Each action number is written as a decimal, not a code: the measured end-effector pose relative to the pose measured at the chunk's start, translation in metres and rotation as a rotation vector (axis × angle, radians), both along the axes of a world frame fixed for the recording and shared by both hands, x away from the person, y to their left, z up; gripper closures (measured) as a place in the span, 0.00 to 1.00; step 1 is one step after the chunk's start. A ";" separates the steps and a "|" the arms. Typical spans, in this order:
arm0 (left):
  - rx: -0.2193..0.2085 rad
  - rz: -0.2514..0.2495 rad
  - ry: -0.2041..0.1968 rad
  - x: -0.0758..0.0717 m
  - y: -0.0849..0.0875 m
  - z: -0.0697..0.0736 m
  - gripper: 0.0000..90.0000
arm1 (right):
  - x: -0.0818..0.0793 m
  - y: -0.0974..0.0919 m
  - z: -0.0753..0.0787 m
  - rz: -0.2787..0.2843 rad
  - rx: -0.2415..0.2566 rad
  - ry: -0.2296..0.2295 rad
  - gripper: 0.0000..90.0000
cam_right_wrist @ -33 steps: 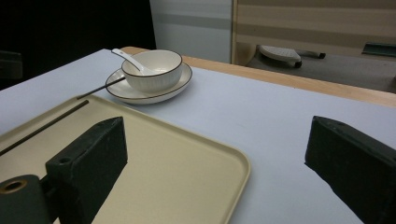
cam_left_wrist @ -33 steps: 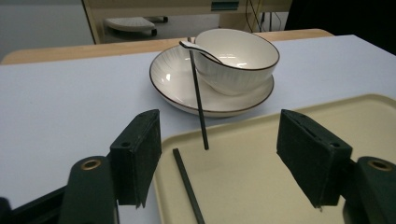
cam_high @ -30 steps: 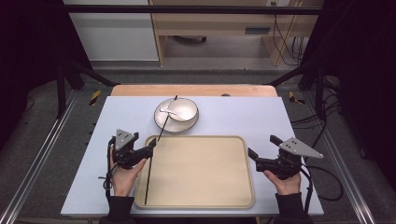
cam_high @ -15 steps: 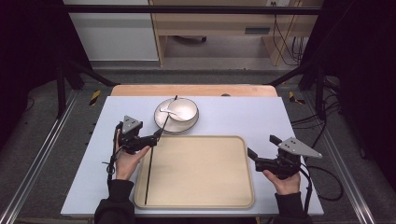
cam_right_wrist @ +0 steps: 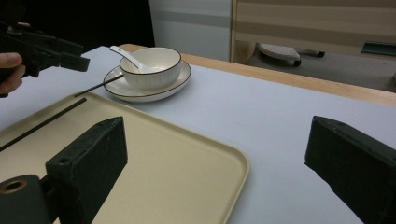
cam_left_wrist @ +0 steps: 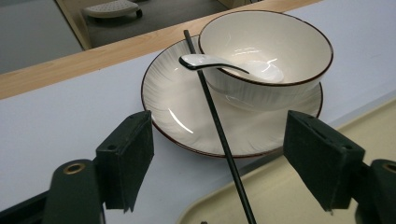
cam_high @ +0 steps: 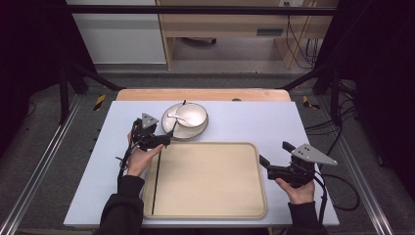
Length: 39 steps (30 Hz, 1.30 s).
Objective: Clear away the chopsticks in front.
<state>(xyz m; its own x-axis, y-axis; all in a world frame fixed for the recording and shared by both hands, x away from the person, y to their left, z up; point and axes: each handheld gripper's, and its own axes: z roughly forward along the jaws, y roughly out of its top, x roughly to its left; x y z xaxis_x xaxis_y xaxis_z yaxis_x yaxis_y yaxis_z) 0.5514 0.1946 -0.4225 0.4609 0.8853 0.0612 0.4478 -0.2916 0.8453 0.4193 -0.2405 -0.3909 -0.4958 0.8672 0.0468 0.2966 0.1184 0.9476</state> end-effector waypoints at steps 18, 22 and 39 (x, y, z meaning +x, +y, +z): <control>0.104 0.002 0.082 0.037 -0.020 -0.022 0.48 | 0.001 -0.002 -0.001 -0.003 0.000 0.007 0.06; 0.097 0.014 0.089 0.044 -0.022 -0.025 0.52 | 0.001 -0.002 -0.001 -0.003 0.000 0.004 0.06; 0.096 0.026 0.112 0.053 -0.029 -0.037 0.84 | 0.001 -0.002 0.000 -0.001 0.003 0.004 0.06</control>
<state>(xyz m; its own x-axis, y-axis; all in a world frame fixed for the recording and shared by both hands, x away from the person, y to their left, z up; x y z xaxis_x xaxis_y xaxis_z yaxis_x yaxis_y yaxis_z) 0.6040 0.1657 -0.4591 0.4463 0.8897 0.0962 0.5462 -0.3559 0.7583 0.4200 -0.2423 -0.3914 -0.4945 0.8677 0.0513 0.3009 0.1154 0.9467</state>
